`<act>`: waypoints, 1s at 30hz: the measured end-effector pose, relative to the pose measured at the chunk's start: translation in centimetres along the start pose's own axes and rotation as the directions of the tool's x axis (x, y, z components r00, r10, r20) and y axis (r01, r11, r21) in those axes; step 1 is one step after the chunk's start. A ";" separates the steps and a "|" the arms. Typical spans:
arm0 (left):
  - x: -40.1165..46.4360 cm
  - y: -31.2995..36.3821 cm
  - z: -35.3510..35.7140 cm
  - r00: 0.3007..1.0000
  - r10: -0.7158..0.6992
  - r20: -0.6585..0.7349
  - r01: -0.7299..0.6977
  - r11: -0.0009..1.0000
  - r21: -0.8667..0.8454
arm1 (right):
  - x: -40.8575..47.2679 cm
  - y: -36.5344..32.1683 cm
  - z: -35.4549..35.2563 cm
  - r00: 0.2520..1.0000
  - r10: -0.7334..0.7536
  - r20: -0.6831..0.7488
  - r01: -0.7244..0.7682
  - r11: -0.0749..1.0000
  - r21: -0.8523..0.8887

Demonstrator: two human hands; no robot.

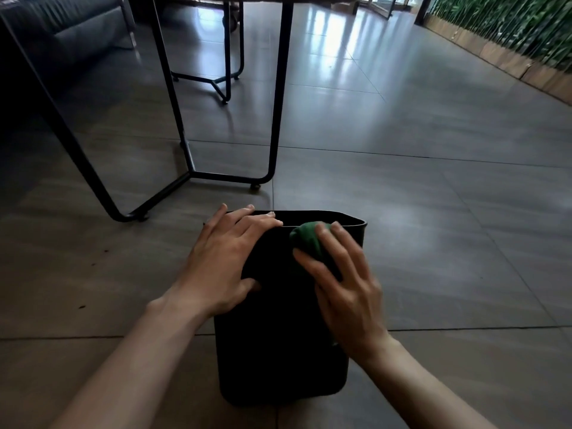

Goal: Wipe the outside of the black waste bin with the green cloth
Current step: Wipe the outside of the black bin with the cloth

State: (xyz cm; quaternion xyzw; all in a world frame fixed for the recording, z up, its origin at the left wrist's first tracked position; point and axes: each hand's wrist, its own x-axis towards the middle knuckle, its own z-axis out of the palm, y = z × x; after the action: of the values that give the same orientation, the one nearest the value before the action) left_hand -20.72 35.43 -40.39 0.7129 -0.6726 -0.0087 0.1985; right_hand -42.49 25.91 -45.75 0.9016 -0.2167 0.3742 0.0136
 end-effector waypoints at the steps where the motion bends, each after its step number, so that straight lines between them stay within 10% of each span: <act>1: 0.0 -0.1 0.0 1.000 -0.002 -0.009 0.002 1.000 -0.016 | -0.8 -0.4 0.3 0.999 -0.047 0.020 0.047 0.999 -0.007; 10: 0.1 0.5 0.1 0.994 -0.044 -0.105 0.032 0.993 -0.113 | -10.9 -2.8 1.5 0.736 -0.537 0.412 0.589 0.808 0.002; 15: 0.4 0.8 0.0 0.991 -0.057 -0.119 0.046 0.994 -0.095 | -4.5 -0.4 -0.8 0.966 -0.209 0.153 0.203 0.978 0.055; 20: 0.4 0.8 -0.1 0.989 -0.072 -0.127 0.058 0.992 -0.114 | 1.1 1.2 -1.2 0.996 0.071 -0.046 -0.070 0.997 0.028; 24: 0.4 0.7 0.0 0.986 -0.098 -0.132 0.084 0.991 -0.108 | -4.9 -0.7 1.2 0.965 -0.227 0.128 0.221 0.973 0.060; 30: 0.4 0.9 0.3 0.989 -0.098 -0.115 0.085 0.989 -0.117 | -12.5 -1.5 2.0 0.671 -0.596 0.440 0.643 0.764 0.054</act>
State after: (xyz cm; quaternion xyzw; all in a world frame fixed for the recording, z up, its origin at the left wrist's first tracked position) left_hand -21.67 34.90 -40.29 0.7300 -0.6244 -0.0125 0.2777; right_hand -48.37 31.71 -55.53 0.9785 0.0857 0.1258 0.1391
